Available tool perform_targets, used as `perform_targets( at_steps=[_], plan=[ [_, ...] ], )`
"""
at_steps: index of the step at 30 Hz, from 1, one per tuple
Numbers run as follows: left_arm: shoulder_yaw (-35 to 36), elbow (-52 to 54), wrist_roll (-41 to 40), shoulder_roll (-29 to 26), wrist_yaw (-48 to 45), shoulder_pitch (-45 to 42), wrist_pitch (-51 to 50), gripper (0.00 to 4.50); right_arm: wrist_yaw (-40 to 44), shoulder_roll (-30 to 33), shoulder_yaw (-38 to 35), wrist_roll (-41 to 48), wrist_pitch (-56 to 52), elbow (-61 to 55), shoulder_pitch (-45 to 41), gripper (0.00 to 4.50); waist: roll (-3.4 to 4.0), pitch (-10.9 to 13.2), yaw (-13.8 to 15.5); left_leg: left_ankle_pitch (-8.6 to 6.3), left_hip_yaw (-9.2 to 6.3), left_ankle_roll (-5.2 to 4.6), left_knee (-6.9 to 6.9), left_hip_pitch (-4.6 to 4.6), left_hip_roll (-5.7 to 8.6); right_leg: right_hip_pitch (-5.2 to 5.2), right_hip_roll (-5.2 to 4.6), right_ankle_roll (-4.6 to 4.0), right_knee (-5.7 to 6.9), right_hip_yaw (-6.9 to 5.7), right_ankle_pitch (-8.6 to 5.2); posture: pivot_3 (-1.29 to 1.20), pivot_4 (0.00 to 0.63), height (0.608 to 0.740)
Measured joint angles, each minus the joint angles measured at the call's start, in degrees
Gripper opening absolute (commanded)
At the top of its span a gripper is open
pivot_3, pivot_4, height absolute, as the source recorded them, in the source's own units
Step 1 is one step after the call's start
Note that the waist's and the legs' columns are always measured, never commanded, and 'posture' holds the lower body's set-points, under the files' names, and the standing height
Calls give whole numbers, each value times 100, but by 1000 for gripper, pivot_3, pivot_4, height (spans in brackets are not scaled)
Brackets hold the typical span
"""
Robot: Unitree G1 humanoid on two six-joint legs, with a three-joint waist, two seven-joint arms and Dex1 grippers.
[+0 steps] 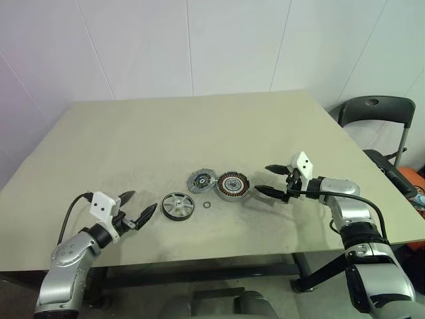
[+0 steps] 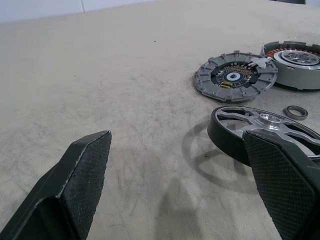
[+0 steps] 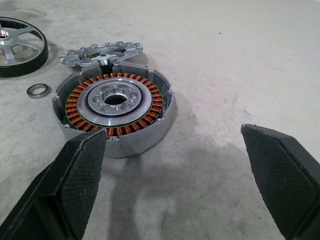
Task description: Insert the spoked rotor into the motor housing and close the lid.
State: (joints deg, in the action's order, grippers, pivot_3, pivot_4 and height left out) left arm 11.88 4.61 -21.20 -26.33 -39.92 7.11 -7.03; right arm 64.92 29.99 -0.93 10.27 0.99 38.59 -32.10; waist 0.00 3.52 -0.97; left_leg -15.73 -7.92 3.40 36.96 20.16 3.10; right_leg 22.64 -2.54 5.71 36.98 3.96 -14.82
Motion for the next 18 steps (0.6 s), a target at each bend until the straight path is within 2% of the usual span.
perform_targets(
  at_steps=[18],
  plan=[
    [5, 0, 6, -7, 1, -2, 4, 4464, -41, -21, 0, 1, 9, 3, 0, 4500, 0, 0, -1, 0, 0, 0, 0, 0, 0, 0, 0, 0, 0, 0, 0, 0, 0, 740]
  ],
)
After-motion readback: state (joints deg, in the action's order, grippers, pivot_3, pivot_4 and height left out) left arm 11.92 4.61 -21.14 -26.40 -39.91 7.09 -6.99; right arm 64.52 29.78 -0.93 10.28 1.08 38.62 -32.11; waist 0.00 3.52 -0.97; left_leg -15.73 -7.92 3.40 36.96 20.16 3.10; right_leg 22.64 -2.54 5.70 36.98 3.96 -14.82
